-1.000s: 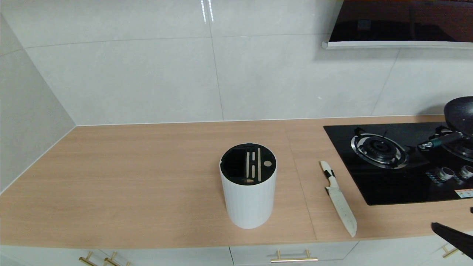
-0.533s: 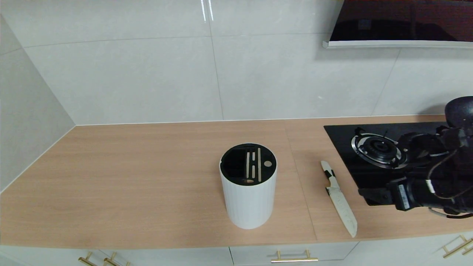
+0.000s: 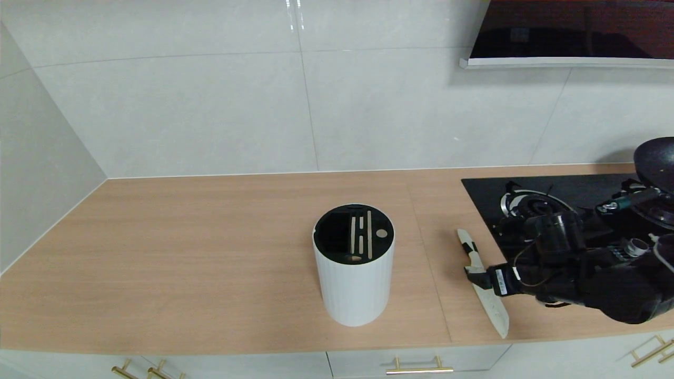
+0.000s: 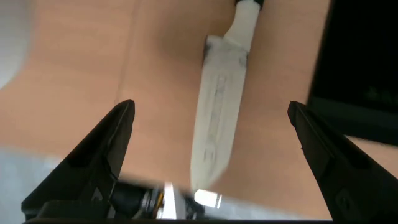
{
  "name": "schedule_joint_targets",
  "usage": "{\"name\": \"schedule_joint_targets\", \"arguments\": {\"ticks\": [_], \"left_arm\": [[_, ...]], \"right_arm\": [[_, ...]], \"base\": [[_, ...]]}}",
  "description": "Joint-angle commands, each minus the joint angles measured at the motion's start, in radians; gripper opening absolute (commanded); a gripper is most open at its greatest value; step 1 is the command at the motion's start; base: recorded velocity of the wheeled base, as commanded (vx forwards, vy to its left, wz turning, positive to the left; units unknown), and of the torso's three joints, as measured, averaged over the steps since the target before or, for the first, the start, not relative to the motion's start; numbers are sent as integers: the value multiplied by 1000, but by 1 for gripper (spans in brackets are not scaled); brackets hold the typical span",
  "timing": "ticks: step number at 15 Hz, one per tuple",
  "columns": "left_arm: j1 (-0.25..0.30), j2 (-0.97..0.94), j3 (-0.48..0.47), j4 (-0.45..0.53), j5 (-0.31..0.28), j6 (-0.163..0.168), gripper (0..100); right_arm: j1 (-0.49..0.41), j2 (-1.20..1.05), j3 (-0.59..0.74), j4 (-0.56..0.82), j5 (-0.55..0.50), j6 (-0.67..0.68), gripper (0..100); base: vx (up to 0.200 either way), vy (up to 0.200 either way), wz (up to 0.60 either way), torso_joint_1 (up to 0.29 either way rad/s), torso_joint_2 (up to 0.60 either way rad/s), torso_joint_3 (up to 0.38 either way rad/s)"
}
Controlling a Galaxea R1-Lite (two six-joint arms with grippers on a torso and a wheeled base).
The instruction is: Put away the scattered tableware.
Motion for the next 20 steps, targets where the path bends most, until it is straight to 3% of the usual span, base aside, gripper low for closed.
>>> {"name": "schedule_joint_targets", "arguments": {"ticks": [1,4,9,20], "left_arm": [[0,0,0,0,0,0,100],[0,0,0,0,0,0,100],[0,0,0,0,0,0,100],[0,0,0,0,0,0,100]], "right_arm": [[18,161,4,-114,-43,30,100],[21,248,4,-277,-116,32,100],[20,271,-52,-281,-120,116,100],[21,319,-79,-358,-173,119,100]], "base": [[0,0,0,0,0,0],[0,0,0,0,0,0],[0,0,0,0,0,0],[0,0,0,0,0,0]]}}
